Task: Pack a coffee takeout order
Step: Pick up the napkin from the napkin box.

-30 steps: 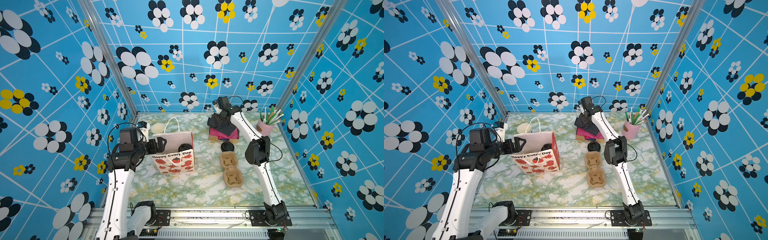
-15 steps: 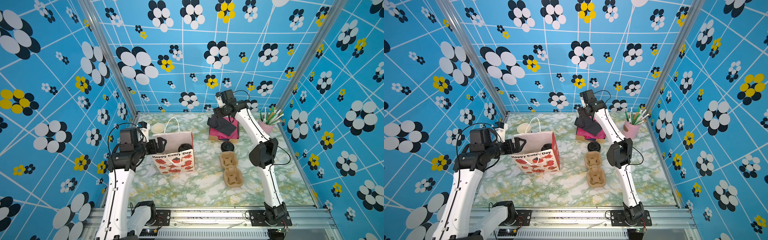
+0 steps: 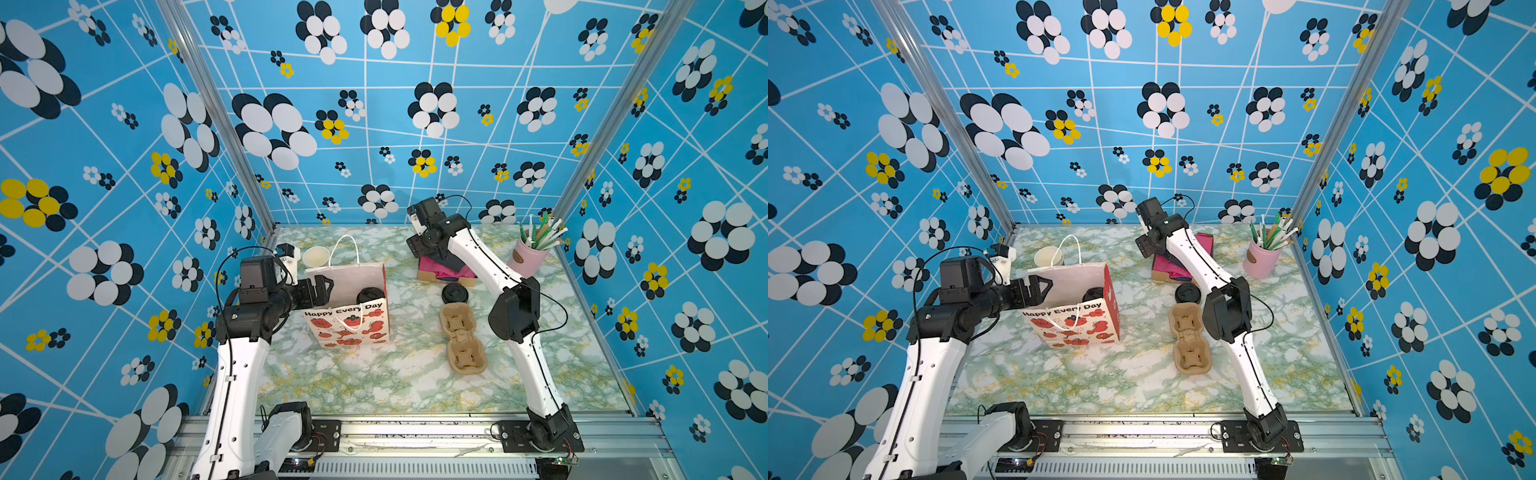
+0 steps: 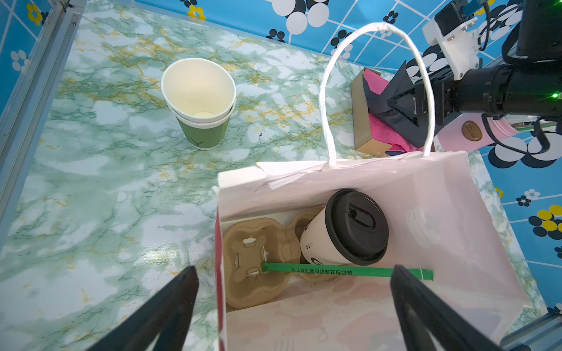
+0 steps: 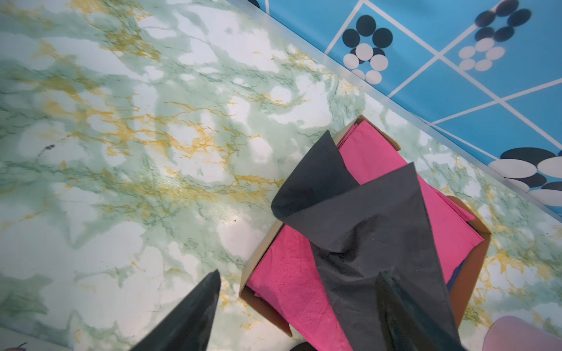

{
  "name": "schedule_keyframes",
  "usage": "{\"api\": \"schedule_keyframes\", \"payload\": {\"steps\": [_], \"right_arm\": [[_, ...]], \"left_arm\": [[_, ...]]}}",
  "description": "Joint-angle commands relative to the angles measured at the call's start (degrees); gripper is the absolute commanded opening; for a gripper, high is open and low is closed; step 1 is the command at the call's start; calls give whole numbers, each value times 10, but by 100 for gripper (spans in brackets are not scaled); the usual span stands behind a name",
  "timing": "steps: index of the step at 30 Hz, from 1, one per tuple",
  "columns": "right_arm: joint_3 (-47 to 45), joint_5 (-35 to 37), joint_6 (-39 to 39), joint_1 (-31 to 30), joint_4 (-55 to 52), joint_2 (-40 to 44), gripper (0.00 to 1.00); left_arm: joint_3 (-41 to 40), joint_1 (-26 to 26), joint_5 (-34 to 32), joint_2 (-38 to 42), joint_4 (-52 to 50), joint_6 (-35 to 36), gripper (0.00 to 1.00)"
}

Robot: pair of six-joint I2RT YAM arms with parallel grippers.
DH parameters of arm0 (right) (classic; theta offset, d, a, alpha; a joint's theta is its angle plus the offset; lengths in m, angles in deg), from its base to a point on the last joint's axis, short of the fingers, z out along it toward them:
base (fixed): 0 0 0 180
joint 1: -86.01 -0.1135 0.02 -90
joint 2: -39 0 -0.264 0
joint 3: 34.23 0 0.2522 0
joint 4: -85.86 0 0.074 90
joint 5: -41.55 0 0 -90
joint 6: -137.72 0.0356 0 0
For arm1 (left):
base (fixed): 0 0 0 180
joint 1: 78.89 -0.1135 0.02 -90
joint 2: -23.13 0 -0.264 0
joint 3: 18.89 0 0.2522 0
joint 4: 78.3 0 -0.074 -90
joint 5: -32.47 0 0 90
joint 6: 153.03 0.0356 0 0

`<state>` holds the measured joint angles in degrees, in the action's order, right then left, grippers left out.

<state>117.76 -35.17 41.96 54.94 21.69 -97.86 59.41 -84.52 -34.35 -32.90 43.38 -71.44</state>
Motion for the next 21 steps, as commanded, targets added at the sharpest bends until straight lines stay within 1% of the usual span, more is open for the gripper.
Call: {"api": "schedule_keyframes", "payload": {"steps": [1,7,9,13,16,18,21], "right_arm": [[1,42,-16,-4,8,-32,86],[26,57,-17,-7,15,-65,87],[36,59,-18,-9,20,-76,93],[67,80,-22,-12,29,-106,95],[102,104,-27,-12,25,-134,90],[121,123,-32,-13,28,-147,83],[125,142,-38,-13,48,-154,71]], "left_arm": [[-6,-4,4,5,6,3,100],[-5,-4,1,6,4,4,100],[-6,-4,2,6,6,3,100],[-9,-4,5,5,8,1,100],[-8,-4,3,6,6,3,100],[-9,-4,1,6,6,3,100],[-12,-4,3,5,10,1,100]]}}
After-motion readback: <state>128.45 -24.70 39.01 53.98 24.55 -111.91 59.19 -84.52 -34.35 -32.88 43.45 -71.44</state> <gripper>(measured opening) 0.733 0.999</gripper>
